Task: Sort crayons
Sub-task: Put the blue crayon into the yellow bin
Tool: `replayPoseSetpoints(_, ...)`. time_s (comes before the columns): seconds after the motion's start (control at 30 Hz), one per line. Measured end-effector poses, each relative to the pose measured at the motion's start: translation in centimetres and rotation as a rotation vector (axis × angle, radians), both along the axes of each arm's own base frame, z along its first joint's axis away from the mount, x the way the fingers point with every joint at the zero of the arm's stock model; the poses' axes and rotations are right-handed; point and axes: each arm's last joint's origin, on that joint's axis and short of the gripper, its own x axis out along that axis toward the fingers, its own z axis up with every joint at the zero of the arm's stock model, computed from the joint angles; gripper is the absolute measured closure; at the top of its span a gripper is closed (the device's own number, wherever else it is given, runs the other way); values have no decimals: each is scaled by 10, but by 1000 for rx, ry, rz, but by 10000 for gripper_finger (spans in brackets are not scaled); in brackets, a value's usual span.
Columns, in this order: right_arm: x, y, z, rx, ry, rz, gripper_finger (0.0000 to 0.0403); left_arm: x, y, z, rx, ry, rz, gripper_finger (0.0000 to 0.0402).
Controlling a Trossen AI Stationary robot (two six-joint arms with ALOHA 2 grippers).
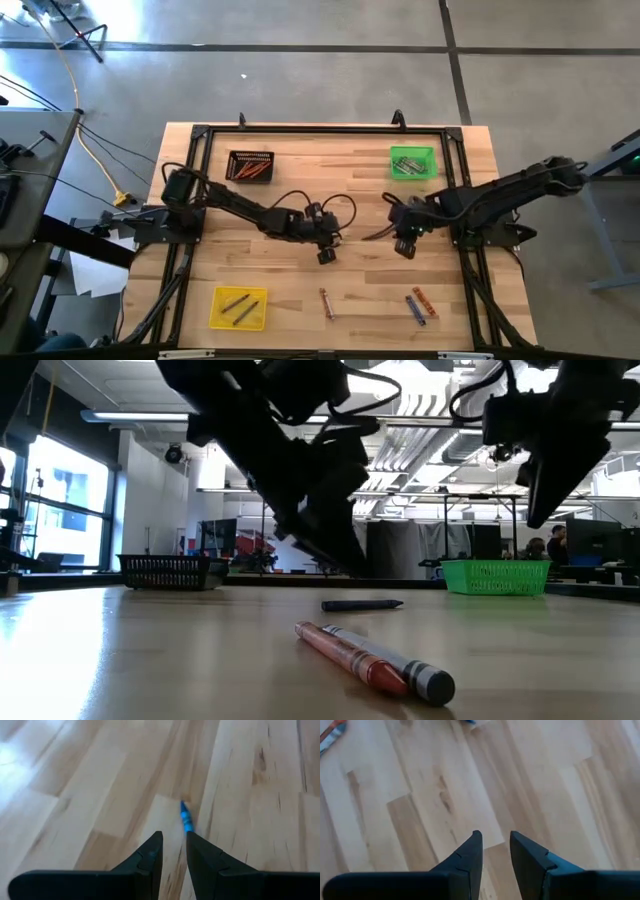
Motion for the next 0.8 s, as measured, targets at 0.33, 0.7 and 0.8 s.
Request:
replayPoseSetpoints(0.33, -6, 19, 0, -51, -14, 32, 309, 5, -21, -6, -29, 14, -89, 330)
replayPoseSetpoints(0.7, -7, 24, 0, -61, -24, 46, 309, 1, -25, -7, 42, 38, -50, 330)
replayPoseSetpoints(0.8, -7, 24, 0, -60, -27, 46, 309, 1, -25, -8, 36, 44, -46, 330)
